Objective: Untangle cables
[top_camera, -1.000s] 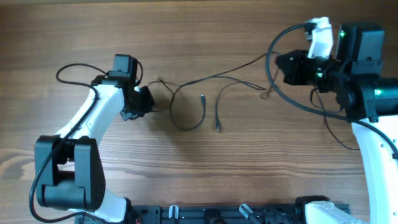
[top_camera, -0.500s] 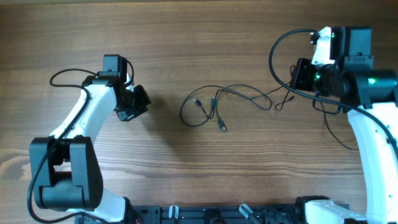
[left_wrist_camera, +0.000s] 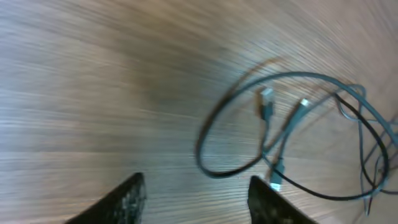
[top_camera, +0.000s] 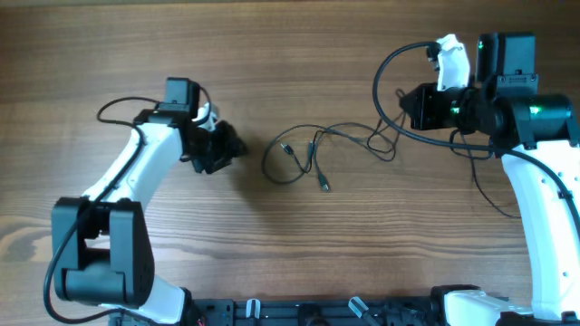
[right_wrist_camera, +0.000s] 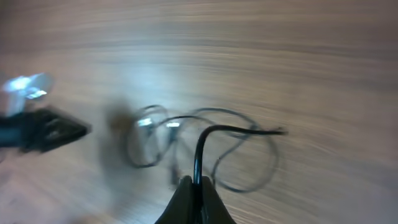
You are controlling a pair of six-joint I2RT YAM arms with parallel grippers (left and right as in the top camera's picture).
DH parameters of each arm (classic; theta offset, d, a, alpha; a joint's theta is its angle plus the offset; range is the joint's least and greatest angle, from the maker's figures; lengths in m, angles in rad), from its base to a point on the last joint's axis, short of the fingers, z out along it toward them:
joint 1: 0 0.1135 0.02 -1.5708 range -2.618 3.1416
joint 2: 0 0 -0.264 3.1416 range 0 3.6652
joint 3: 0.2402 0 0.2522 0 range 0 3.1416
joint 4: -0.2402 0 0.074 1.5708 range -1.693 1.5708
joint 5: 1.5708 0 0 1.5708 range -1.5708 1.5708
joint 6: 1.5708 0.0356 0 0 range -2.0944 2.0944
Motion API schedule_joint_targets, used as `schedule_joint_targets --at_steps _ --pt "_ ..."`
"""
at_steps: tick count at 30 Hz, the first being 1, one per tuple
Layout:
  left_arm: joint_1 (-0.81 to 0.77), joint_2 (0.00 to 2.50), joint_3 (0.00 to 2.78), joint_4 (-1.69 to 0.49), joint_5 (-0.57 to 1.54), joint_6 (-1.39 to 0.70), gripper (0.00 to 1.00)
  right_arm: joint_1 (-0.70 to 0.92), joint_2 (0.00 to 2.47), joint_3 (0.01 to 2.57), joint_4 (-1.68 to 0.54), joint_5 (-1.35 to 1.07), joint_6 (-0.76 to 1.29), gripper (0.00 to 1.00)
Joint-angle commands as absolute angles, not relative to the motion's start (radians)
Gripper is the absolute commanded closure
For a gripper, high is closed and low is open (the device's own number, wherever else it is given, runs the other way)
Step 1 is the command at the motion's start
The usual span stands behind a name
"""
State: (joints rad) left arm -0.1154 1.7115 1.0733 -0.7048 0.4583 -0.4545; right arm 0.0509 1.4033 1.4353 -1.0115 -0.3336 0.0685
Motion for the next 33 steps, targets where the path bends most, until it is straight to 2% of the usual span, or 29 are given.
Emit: schedule_joint_targets --at_steps 1,3,7,10,15,17,20,21,22,26,29,33 --pt "-0.183 1.717 1.079 -0.661 0.465 -0.448 0.36 0.043 1.408 1.447 -1.027 0.166 0.289 0.96" --pt "-0.212 1.717 1.079 -0.653 0.412 -0.449 0.35 0.032 1.408 1.447 -1.047 0.36 0.414 0.96" --pt "-0.262 1.717 1.079 -0.662 0.322 -0.449 0.34 -0.04 1.408 1.447 -1.043 0.536 0.508 0.96" --pt "-0.297 1.717 1.079 -0.665 0.312 -0.449 0.32 -0.144 1.408 1.447 -1.012 0.518 0.526 0.96" --pt "-0.332 1.718 1.067 -0.644 0.3 -0.45 0.32 -0.298 1.411 1.447 -0.983 0.359 0.522 0.93" --pt "-0.341 1.719 1.057 -0.629 0.286 -0.453 0.32 -0.339 1.417 1.447 -0.983 0.334 0.523 0.82" --pt "-0.344 1.73 1.056 -0.624 0.286 -0.453 0.32 -0.36 1.432 1.446 -0.979 0.274 0.518 0.33" --pt "-0.344 1.733 1.056 -0.622 0.286 -0.453 0.32 -0.36 1.438 1.446 -0.979 0.231 0.494 0.21" --pt "-0.344 1.74 1.056 -0.619 0.286 -0.453 0.32 -0.359 1.448 1.446 -0.976 0.169 0.455 0.15" --pt "-0.344 1.757 1.055 -0.617 0.286 -0.452 0.33 -0.345 1.499 1.446 -0.977 -0.248 0.276 0.13" --pt "-0.344 1.758 1.053 -0.617 0.286 -0.452 0.33 -0.303 1.55 1.446 -0.988 -0.475 0.199 0.21" --pt "-0.344 1.758 1.053 -0.617 0.286 -0.452 0.34 -0.2 1.621 1.446 -1.0 -0.505 0.181 0.28"
